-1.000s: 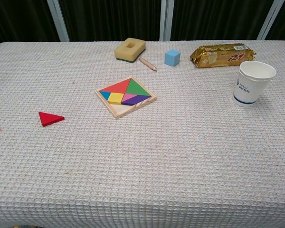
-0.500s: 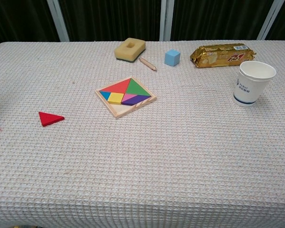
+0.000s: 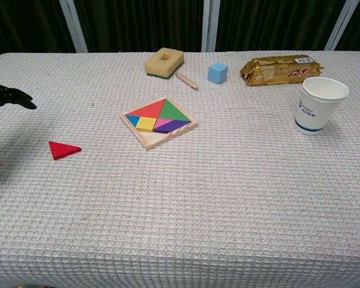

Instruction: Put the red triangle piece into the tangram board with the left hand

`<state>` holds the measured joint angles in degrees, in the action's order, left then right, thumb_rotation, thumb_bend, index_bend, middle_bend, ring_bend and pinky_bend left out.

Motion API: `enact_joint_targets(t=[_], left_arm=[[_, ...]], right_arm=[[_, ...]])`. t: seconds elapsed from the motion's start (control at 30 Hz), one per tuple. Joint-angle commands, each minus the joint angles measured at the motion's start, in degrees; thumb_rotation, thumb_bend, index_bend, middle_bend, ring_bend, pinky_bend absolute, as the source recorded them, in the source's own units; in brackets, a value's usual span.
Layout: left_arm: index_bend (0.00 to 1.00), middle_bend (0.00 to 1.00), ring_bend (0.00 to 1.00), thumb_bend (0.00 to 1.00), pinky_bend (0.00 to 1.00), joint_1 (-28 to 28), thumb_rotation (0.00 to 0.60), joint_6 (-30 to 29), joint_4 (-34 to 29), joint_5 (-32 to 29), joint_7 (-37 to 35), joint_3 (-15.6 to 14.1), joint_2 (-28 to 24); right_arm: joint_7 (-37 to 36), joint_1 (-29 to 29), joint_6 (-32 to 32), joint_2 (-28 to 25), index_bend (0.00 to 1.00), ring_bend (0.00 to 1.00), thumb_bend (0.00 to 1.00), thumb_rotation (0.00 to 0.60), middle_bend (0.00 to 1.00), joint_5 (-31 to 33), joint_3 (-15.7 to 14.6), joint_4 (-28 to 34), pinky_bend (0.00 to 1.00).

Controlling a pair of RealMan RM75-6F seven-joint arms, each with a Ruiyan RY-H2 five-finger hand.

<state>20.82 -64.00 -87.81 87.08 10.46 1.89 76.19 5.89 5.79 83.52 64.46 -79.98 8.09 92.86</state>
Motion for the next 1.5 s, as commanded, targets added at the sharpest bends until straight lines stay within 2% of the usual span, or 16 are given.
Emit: enact_joint_targets(t=[0.03, 0.5, 0.77, 1.07, 1.5], left_arm=[[0.16, 0.05, 0.0, 0.08, 0.1, 1.5, 0.6, 1.5, 1.2, -0.2, -0.1, 0.3, 1.4], [0.22, 0.05, 0.0, 0.15, 0.1, 6.0, 0.6, 6.3, 4.1, -3.5, -0.5, 1.3, 5.4], [0.22, 0.05, 0.0, 0.15, 0.1, 7.1, 0.6, 6.8, 5.8, -4.5, -1.2, 1.3, 7.2], [0.31, 0.05, 0.0, 0.19, 0.1, 8.0, 0.6, 6.7, 7.5, -4.6, -2.3, 1.1, 8.2], [0.34, 0.05, 0.0, 0.24, 0.1, 9.2, 0.6, 7.7, 7.8, -5.7, -2.4, 0.6, 8.7]], right_arm=[[0.3, 0.3, -0.5, 0.2, 0.0, 0.0, 0.19, 0.6, 0.0, 0.2, -0.2, -0.1, 0.0], [0.2, 0.5, -1.1, 0.7, 0.0, 0.0, 0.19, 0.6, 0.0, 0.7, -0.5, -0.6, 0.0], [0.5, 0.7, -1.7, 1.0, 0.0, 0.0, 0.2, 0.6, 0.0, 0.8, -0.9, -0.9, 0.0], [0.5, 0.9, -2.2, 1.1, 0.0, 0.0, 0.2, 0.6, 0.0, 1.3, -1.0, -1.4, 0.0], [0.4, 1.1, -2.8, 1.4, 0.0, 0.0, 0.2, 0.6, 0.0, 1.7, -1.2, -1.8, 0.0]])
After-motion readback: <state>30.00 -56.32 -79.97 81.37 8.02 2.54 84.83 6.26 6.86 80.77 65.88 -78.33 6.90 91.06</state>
